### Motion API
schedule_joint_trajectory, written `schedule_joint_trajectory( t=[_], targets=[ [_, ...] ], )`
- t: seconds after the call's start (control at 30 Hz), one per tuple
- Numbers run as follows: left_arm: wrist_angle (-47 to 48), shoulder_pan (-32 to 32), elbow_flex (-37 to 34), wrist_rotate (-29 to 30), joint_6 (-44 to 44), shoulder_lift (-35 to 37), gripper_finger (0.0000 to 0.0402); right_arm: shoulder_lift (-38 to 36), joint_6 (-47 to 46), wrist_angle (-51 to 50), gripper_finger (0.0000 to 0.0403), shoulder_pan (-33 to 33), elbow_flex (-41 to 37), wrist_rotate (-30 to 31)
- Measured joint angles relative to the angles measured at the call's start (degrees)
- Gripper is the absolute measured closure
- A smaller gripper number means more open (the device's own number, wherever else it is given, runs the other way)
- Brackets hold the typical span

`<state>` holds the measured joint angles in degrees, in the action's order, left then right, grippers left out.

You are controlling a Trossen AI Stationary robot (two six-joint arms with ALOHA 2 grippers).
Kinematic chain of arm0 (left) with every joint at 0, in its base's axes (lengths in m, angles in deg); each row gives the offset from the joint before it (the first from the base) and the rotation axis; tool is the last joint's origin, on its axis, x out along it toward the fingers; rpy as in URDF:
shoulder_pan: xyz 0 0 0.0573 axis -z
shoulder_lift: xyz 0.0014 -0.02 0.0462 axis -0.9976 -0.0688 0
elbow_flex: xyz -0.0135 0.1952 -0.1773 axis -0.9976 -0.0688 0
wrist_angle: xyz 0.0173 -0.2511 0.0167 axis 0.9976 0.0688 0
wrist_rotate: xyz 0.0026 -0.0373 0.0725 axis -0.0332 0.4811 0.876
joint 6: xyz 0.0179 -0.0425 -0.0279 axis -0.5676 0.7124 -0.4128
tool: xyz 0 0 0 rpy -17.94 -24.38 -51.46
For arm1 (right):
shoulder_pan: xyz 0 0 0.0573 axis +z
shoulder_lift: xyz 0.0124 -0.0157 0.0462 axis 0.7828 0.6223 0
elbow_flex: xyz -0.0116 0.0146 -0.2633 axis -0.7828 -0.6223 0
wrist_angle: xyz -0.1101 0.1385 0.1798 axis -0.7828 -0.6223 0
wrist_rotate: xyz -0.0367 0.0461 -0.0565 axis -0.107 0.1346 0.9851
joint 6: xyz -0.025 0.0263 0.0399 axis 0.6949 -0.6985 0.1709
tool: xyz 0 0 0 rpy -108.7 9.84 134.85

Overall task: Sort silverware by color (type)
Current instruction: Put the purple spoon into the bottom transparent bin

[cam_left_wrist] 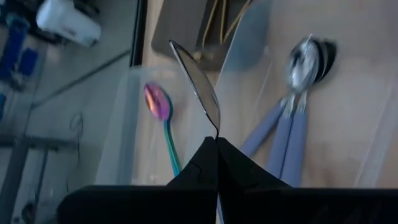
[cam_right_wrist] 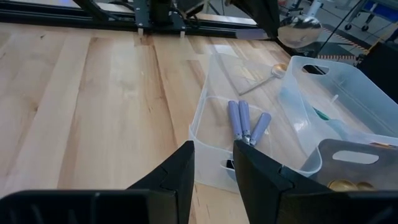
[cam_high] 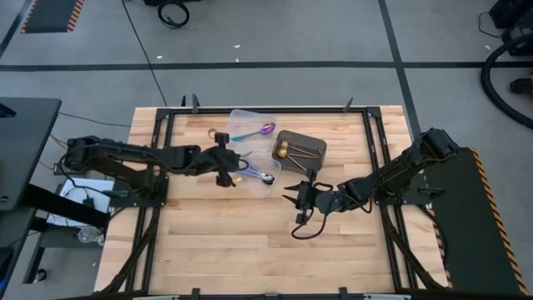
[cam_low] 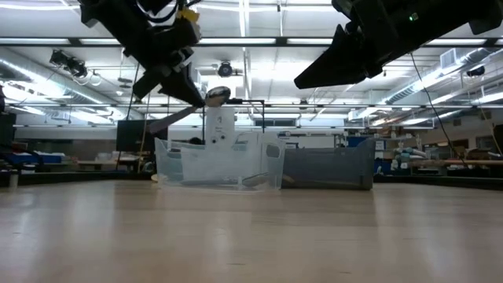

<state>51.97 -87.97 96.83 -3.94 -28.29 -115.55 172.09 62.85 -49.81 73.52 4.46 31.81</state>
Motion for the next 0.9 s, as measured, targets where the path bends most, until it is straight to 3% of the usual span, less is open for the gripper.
schedule_joint_trajectory(
  t=[0.17, 0.57, 0.9],
  targets=[
    [-4.76, 2.40, -0.01, -0.45, -2.02, -0.14, 0.0401, 0.00, 0.00, -0.01, 0.0282, 0.00, 0.00, 0.00],
    [-14.03, 2.80, -0.02, -8.88, -0.23, -0.23, 0.0401, -0.01, 0.00, -0.02, 0.0282, 0.00, 0.00, -0.04],
    [-20.57, 2.80, -0.11, -9.57, -10.08, -8.09, 0.0401, -0.02, -0.24, -0.98, 0.0282, 0.02, 0.00, -0.22]
  ],
)
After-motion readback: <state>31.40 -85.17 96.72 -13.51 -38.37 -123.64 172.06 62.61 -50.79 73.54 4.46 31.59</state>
